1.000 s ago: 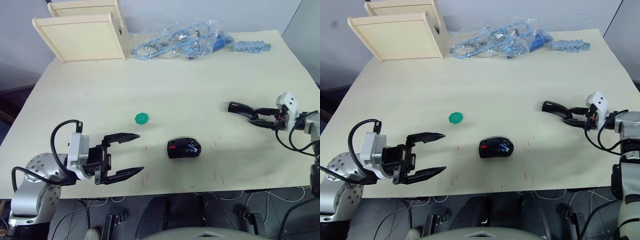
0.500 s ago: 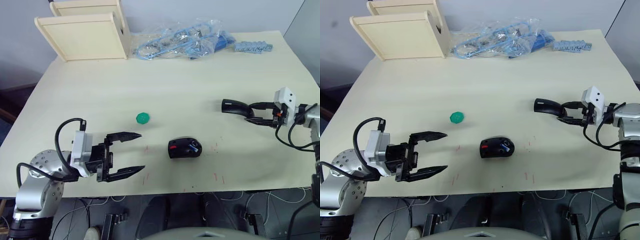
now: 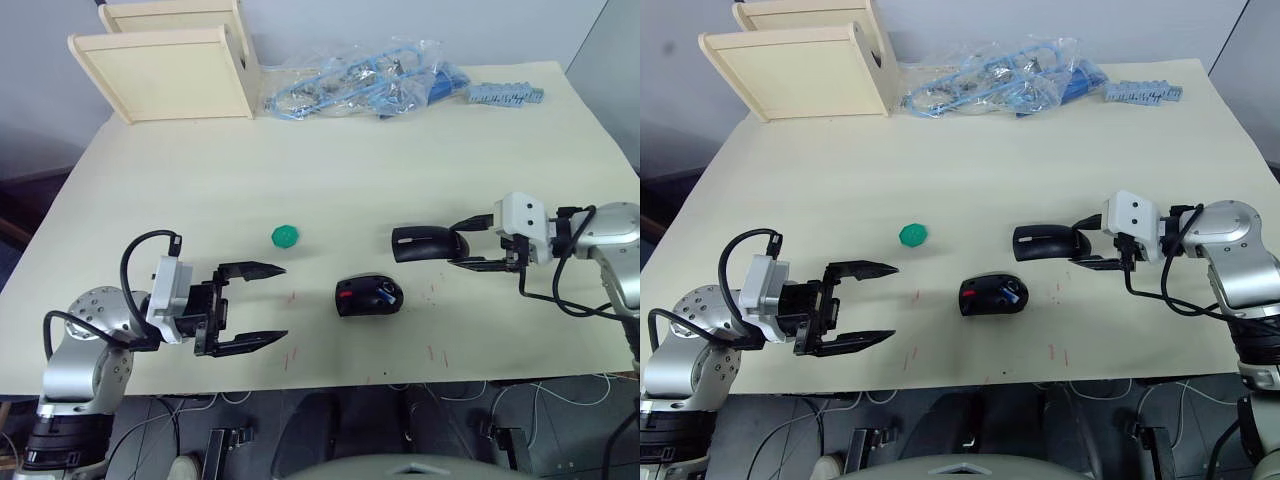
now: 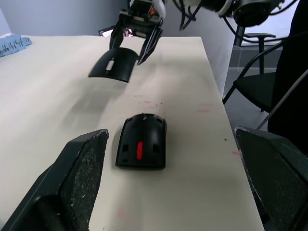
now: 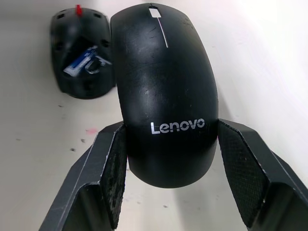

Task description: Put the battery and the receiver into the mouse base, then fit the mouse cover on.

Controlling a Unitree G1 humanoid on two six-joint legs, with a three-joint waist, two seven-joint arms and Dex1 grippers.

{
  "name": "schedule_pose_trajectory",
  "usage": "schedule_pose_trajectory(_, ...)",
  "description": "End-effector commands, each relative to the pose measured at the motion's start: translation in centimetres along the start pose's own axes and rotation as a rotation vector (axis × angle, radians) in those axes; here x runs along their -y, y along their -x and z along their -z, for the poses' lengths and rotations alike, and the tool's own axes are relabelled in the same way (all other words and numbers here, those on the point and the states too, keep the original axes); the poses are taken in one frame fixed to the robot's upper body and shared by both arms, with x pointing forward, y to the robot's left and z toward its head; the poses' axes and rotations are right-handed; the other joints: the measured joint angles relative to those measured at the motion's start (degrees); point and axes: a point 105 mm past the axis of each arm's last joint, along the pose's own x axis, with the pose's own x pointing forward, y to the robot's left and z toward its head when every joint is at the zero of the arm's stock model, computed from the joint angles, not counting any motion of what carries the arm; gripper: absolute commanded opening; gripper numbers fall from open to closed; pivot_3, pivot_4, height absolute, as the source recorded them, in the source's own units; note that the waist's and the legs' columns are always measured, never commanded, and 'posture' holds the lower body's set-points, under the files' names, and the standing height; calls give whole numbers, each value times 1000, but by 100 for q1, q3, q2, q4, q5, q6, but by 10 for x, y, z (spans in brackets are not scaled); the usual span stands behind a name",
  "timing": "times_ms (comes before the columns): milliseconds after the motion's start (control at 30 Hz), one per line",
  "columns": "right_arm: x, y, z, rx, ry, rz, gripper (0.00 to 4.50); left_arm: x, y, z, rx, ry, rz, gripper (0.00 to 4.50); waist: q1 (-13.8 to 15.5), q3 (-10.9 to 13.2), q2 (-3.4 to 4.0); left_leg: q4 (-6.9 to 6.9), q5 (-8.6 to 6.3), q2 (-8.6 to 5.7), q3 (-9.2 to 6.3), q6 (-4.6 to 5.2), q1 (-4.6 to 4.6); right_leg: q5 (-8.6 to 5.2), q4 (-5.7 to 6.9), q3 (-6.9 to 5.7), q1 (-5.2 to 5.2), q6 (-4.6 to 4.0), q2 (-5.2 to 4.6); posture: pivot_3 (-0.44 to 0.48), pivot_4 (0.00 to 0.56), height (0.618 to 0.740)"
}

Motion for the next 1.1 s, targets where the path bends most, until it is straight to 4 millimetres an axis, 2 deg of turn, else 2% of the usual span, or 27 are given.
schedule_pose_trajectory(33,-7,-5,-19,-32,51,-25,2618,-1,0,-2,-18,-29,32,4500,5,0,0,0,0,0,-2,0,-1,0,0,-2,0,0,0,0,150,740)
schedule_pose_trajectory(233,-19,-21,-34,-82,86,-55,2618,-6,-1,0,-25,-28,41,4500,1,2,-3,0,0,-2,-3,0,-1,0,1,-3,-1,0,1,0,150,740)
schedule_pose_trajectory(400,-28,-35,-34,-143,85,-57,2618,-9,-2,1,-30,-34,53,4500,1,2,-5,0,0,-2,-7,0,-3,0,-1,-6,-1,-1,1,0,150,740)
schedule_pose_trajectory(667,-42,-55,-49,-161,51,-84,2618,-10,-3,2,-34,-34,75,4500,-7,4,-9,0,0,-4,-10,0,-10,0,0,-7,-10,-1,1,0,150,740)
schedule_pose_trajectory(1100,-49,-72,-48,-230,41,-93,2618,-7,1,6,-40,-28,90,4500,-13,4,-11,0,0,-5,-11,0,-21,0,2,-7,-25,-1,1,0,150,740)
